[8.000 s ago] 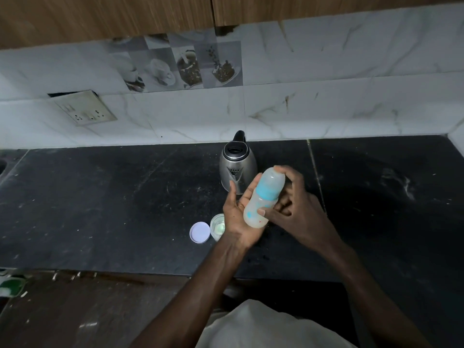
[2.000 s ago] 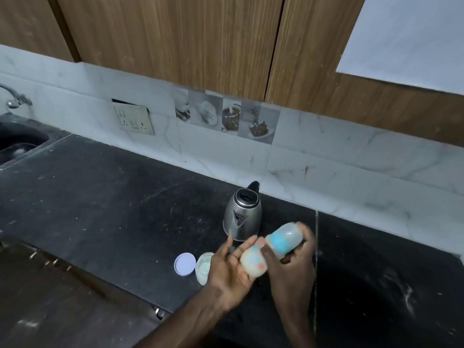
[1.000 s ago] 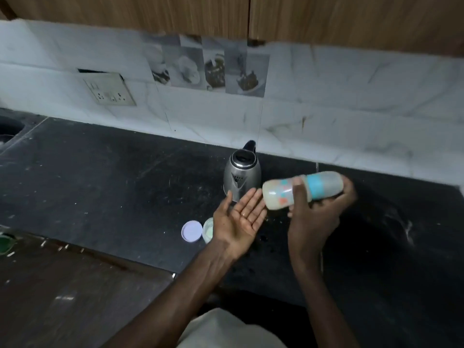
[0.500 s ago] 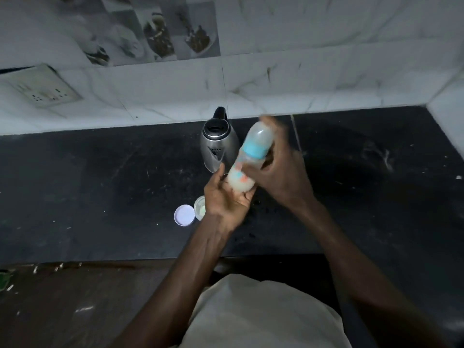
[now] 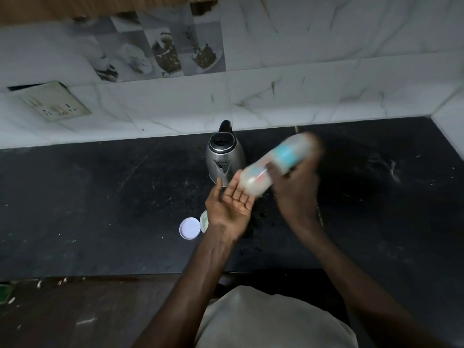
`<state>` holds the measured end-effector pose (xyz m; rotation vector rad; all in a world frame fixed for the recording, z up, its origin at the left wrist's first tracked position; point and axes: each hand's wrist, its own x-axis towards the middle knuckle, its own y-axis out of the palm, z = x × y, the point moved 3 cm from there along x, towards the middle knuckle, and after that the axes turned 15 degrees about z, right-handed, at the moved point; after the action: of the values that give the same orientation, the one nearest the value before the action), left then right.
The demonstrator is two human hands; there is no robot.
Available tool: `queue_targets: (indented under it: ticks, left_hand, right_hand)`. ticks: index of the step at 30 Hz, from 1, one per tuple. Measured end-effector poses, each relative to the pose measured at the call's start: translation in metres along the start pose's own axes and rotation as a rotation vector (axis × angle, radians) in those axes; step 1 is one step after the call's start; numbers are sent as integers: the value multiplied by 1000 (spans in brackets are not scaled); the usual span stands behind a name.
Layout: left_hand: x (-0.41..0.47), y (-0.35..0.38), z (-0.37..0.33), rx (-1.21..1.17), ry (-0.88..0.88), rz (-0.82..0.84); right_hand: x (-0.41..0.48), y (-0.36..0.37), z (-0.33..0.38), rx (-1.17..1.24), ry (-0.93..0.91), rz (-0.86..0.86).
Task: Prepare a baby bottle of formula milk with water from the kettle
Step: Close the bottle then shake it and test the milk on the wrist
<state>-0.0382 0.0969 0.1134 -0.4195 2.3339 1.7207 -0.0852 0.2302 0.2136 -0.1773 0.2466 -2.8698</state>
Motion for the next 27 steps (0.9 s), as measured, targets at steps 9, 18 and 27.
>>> queue_targets:
  ticks: [9,18,27]
  left_hand:
    - [1,6,5,31,-13,-21]
    - [2,9,12,12,-5,-33]
    - [0,11,14,11,-14,-46]
  right_hand:
    - [8,-7,2,-3,-31,1]
    - [10,2,11,17,-52,9]
    - [15,-10,12,76,-96,-101]
